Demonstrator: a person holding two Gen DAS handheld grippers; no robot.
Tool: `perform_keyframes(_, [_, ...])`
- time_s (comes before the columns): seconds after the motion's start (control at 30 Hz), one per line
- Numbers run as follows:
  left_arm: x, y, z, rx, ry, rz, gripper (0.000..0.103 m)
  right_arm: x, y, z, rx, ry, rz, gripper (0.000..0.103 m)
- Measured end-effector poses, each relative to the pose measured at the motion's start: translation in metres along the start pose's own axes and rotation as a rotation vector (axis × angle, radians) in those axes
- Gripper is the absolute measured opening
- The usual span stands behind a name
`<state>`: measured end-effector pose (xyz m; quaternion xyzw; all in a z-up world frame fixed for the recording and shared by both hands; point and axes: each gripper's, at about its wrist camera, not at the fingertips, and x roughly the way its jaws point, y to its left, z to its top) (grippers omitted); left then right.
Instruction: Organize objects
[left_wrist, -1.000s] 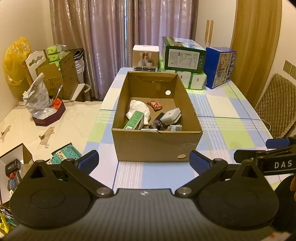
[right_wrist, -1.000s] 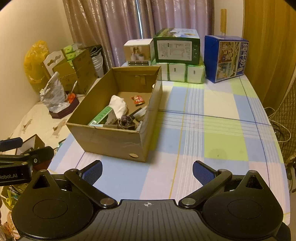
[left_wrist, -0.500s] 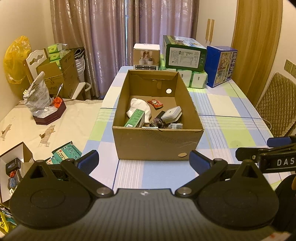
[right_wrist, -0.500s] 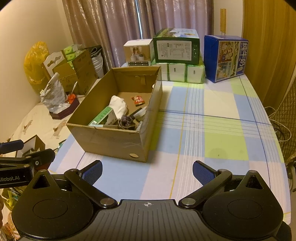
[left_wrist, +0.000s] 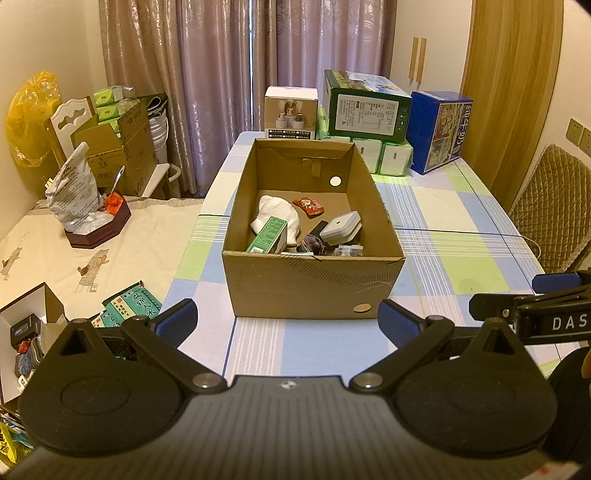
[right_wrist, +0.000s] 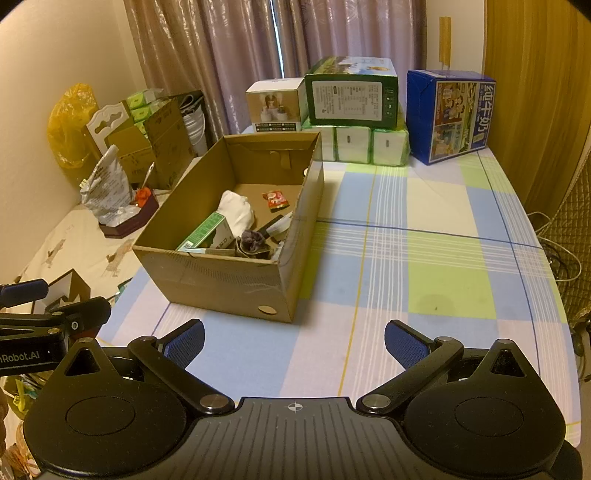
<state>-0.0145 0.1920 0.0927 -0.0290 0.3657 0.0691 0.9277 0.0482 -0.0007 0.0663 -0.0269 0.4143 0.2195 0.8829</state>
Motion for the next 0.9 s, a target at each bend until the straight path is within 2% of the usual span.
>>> perform_keyframes(0.9, [-0.0010,-0.0022,-0.0029,-0.008,-0.006,-0.019,0.102,-0.0013,-0.0014,0.0007,0.007,-0.001,0.001,0.101])
